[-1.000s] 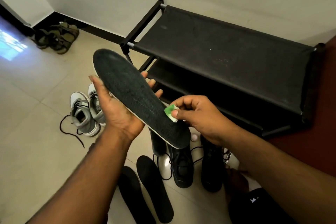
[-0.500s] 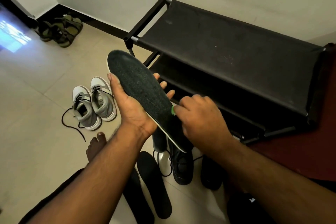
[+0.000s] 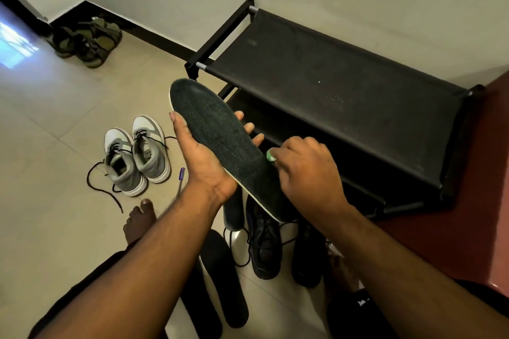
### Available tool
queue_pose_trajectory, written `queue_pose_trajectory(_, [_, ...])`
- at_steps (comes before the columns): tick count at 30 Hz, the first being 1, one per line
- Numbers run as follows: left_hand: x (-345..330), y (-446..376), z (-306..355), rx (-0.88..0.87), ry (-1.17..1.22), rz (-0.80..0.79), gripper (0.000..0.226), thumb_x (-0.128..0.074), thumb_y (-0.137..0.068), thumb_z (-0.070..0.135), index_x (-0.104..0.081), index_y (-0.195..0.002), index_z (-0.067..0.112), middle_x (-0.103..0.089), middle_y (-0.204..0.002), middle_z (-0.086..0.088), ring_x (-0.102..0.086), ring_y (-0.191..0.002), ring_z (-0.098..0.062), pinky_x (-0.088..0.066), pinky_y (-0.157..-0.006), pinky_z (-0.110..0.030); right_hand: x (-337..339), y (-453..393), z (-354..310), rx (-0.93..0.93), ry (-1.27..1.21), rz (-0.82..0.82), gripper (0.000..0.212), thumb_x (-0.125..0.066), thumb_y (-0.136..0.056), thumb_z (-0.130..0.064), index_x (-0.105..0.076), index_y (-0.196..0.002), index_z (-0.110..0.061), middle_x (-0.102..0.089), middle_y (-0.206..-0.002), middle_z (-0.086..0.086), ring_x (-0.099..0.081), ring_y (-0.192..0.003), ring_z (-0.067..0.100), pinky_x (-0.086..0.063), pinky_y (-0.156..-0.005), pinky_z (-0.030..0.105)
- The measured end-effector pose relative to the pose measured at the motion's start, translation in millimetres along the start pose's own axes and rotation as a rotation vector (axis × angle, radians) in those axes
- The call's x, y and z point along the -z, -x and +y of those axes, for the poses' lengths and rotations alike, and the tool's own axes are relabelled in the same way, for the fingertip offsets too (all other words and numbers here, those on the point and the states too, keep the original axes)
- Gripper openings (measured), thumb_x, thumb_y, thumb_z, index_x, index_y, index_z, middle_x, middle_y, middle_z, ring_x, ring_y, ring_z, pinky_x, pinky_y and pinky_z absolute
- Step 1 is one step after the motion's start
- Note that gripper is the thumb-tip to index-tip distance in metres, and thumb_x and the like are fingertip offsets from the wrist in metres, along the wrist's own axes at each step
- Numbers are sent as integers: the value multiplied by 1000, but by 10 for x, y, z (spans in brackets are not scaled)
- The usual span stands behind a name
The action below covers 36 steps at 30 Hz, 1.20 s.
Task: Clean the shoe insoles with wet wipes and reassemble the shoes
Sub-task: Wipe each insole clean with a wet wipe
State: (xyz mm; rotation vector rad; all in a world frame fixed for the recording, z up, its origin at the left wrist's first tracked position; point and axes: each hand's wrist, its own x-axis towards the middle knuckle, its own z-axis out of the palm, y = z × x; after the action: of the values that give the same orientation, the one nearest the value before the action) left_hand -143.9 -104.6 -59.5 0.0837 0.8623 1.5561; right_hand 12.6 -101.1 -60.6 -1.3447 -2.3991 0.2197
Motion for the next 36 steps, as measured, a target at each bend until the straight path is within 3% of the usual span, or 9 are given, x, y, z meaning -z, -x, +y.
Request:
queue_pose_trajectory(4, [-205, -151, 23, -15, -3, -2, 102, -23, -83, 86, -60, -130, 3, -63, -114, -14, -61, -97, -29, -46, -102, -55, 153, -128, -3, 123, -143, 67, 18, -65, -81, -11, -72, -98, -14, -62, -85, 0, -54, -75, 22, -42, -63, 33])
queue_pose_trajectory(7, [-319, -254, 24, -29, -43, 18, 97, -19, -84, 85, -79, -96, 9, -71, -98, -12, -65, -90, -26, -47, -101, -51, 96, -251, -40, 160, -63, 19, 15, -74, -72, -8, -73, -86, -15, -61, -78, -1, -53, -70, 21, -34, -62, 29])
queue_pose_trajectory(9, [-345, -310, 22, -27, -43, 31, 96, -20, -84, 85, -81, -84, 11, -72, -93, -11, -66, -88, -25, -48, -99, -48, 8, -332, -42, 83, -2, 11, 15, -75, -68, -6, -73, -79, -16, -60, -74, -1, -54, -67, 22, -34, -59, 29])
queue_pose_trajectory(13, [-328, -405, 16, 1, -30, 32, 98, -20, -83, 86, -81, -84, 10, -73, -97, -12, -67, -90, -25, -48, -102, -49, -94, -429, 140, -131, -12, 56, 16, -72, -72, -5, -74, -84, -16, -61, -77, 0, -56, -70, 24, -45, -62, 35])
queue_pose_trajectory(19, [-356, -541, -1, 24, -41, 20, 99, -22, -83, 86, -77, -95, 5, -72, -99, -14, -65, -99, -29, -46, -105, -53, -73, -532, 130, 63, -180, 58, 14, -61, -78, -10, -73, -85, -15, -59, -76, -2, -52, -69, 22, -46, -60, 35])
queue_pose_trajectory(25, [-367, -717, -50, 27, -37, -14, 98, -24, -82, 87, -75, -96, 4, -70, -98, -13, -63, -96, -28, -40, -111, -54, -167, -759, 224, -168, -133, -31, 16, -64, -84, -8, -73, -93, -17, -61, -84, -3, -55, -82, 21, -46, -73, 35])
queue_pose_trajectory(29, [-453, -753, -80, 22, -44, -21, 100, -22, -82, 87, -67, -105, 0, -69, -90, -15, -67, -83, -26, -52, -94, -45, -130, -737, 224, -68, -209, 79, 13, -67, -78, -6, -74, -85, -14, -60, -79, -1, -53, -74, 20, -46, -66, 34])
queue_pose_trajectory(31, [-483, -765, -87, 3, -39, -5, 99, -22, -83, 86, -68, -103, 1, -71, -87, -15, -68, -80, -26, -52, -94, -45, -120, -725, 180, 2, -186, 67, 11, -68, -76, -6, -72, -81, -14, -59, -76, -2, -52, -72, 20, -46, -64, 34])
queue_pose_trajectory(36, [-502, -781, -136, 29, -62, -17, 101, -21, -81, 87, -73, -97, 2, -72, -89, -15, -67, -84, -27, -47, -100, -47, -134, -765, 296, -179, -73, 50, 17, -71, -74, -2, -75, -84, -15, -62, -79, -1, -55, -72, 23, -48, -63, 36])
